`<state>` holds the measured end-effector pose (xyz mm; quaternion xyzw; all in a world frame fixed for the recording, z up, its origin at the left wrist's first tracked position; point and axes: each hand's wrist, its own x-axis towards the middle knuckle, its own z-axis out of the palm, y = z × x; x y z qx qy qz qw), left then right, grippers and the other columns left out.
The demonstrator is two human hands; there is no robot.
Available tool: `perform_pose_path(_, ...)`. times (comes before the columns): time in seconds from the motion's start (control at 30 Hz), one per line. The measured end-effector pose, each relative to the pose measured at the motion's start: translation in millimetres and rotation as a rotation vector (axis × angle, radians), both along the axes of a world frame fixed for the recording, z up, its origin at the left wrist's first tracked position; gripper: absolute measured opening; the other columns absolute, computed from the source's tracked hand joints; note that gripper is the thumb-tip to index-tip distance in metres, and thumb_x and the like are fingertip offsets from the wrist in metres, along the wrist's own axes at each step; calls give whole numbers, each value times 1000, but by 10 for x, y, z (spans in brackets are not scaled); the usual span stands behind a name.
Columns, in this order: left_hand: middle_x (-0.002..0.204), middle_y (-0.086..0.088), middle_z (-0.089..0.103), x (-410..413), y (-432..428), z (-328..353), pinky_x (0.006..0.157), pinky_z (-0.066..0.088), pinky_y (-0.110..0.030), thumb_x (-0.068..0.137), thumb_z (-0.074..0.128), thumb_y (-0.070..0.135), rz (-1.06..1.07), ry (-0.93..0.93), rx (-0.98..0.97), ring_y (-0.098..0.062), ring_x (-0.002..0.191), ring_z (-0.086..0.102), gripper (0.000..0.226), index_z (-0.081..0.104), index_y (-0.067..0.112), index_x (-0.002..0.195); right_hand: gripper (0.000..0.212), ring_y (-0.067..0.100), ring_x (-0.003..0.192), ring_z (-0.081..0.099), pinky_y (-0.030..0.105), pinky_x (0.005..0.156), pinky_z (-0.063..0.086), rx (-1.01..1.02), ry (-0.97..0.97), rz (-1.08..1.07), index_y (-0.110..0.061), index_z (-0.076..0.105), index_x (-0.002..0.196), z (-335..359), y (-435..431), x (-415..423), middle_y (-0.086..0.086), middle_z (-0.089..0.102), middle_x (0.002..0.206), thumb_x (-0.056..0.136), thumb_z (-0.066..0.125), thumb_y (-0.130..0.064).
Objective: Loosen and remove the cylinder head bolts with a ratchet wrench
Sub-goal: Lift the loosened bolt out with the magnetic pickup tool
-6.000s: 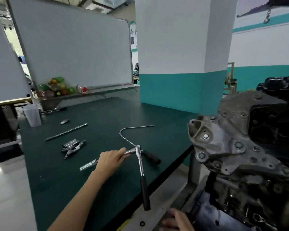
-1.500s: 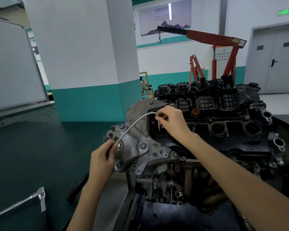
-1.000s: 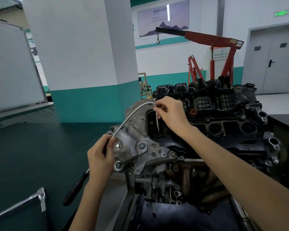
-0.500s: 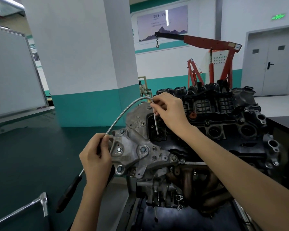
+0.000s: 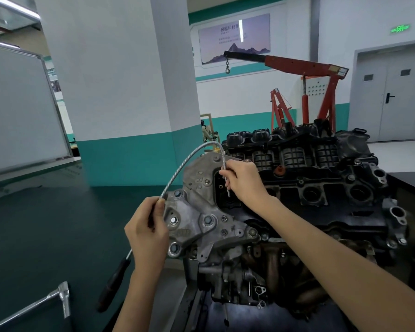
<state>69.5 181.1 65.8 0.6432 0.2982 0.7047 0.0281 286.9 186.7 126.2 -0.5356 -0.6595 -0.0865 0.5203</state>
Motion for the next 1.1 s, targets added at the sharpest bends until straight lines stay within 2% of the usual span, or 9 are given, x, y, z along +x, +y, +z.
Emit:
perform_pose_path(0.1,61,-1,54,26,1,-39,49,31,-17,95,51,10,-12,30,-24,-12,53,44,20,58,8,76,17,29,62,59,45,70,49,19,-12,-26,6,62,80,0,39,19,17,61,65,92,55,-5)
perform_pose_path(0.2,61,8,49,25,-27,-78,52,29,-9,95,54,1,-20,36,-47,-3,53,42,20,58,9,77,17,28,62,60,45,71,49,14,-22,-27,5,63,81,-28,26,42,16,62,66,92,55,-6)
perform_pose_path(0.37,64,3,57,-6,-95,-7,50,36,-18,95,50,13,-56,17,5,-11,55,50,19,56,18,78,14,20,56,61,39,67,53,111,-29,-7,1,66,83,27,-81,37,10,62,64,91,58,-7)
perform_pose_path(0.43,63,6,56,-17,-134,49,50,34,-15,96,50,13,-46,26,35,-9,55,48,20,55,19,78,13,16,54,61,34,63,54,133,-21,0,-2,65,82,75,-107,50,7,62,63,91,58,-7)
perform_pose_path(0.63,61,8,52,-6,-138,-12,50,31,-11,94,55,4,-39,64,-12,-6,53,45,20,58,12,76,13,15,53,62,34,65,55,-34,-8,7,-2,63,81,-65,-69,102,6,61,62,91,59,-9)
perform_pose_path(0.77,61,11,48,14,-86,-85,52,30,-6,91,58,-5,-38,53,-98,1,52,43,19,60,4,74,9,19,61,64,37,68,56,-70,39,3,-2,65,92,-165,-40,79,8,62,73,90,60,-9)
perform_pose_path(0.9,58,9,46,0,-13,-85,49,30,-11,91,59,-3,-1,123,-90,-7,51,41,22,58,7,71,20,20,68,65,31,72,56,4,82,17,-4,65,107,-60,-27,32,8,64,86,87,63,-8)
perform_pose_path(1.0,54,2,44,34,3,-164,48,29,-22,92,59,0,7,164,-137,-15,50,37,25,56,10,70,10,16,59,64,29,69,57,-43,119,13,-1,67,96,-8,11,53,8,65,72,89,61,-4)
perform_pose_path(1.1,53,1,44,75,-15,-247,47,26,-19,93,59,2,-30,162,-175,-10,48,35,26,56,14,70,11,19,54,62,33,68,55,-102,101,13,5,65,84,-10,13,99,16,64,65,90,56,1)
